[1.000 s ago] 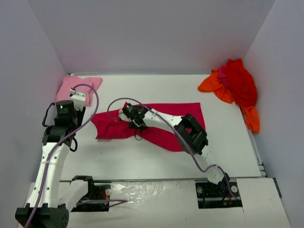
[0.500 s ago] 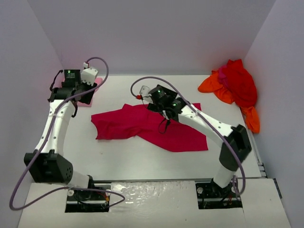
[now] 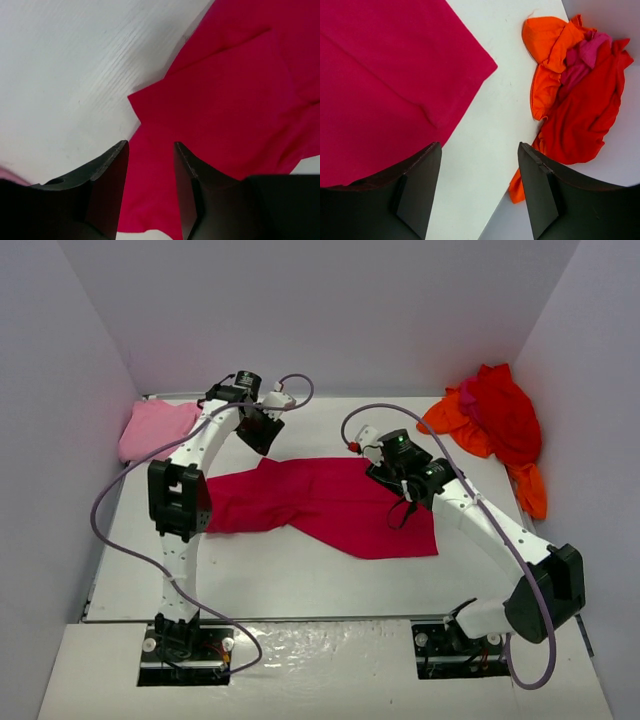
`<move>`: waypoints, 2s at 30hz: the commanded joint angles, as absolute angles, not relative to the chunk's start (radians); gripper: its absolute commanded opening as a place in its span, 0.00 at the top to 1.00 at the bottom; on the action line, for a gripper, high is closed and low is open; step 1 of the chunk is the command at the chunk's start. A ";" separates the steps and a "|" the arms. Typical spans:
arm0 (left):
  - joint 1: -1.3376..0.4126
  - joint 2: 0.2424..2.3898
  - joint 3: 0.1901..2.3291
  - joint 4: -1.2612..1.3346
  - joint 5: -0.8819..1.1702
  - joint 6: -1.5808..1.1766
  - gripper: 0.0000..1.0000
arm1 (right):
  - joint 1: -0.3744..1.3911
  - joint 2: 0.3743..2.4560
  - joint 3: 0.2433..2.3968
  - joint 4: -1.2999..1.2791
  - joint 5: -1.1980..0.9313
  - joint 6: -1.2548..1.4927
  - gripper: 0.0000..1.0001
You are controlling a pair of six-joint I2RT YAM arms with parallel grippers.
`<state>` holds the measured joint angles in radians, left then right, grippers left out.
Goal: Fold and stack the t-shirts
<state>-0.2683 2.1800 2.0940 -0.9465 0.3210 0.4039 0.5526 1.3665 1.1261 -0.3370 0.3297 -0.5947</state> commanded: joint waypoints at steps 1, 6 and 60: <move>-0.247 2.266 2.332 -1.083 0.443 0.420 0.63 | 0.497 1.290 1.098 -0.348 0.214 -0.522 0.41; -0.238 2.363 2.414 -1.098 0.439 0.414 0.64 | 0.477 1.274 1.060 -0.350 0.171 -0.501 0.43; -0.198 2.240 2.271 -1.074 0.490 0.401 1.00 | 0.462 1.279 0.943 -0.750 0.229 -0.705 0.32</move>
<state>-0.2008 2.4537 2.3124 -1.1184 0.4879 0.4049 0.4698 1.3001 1.0116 -0.5834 0.1569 -0.6214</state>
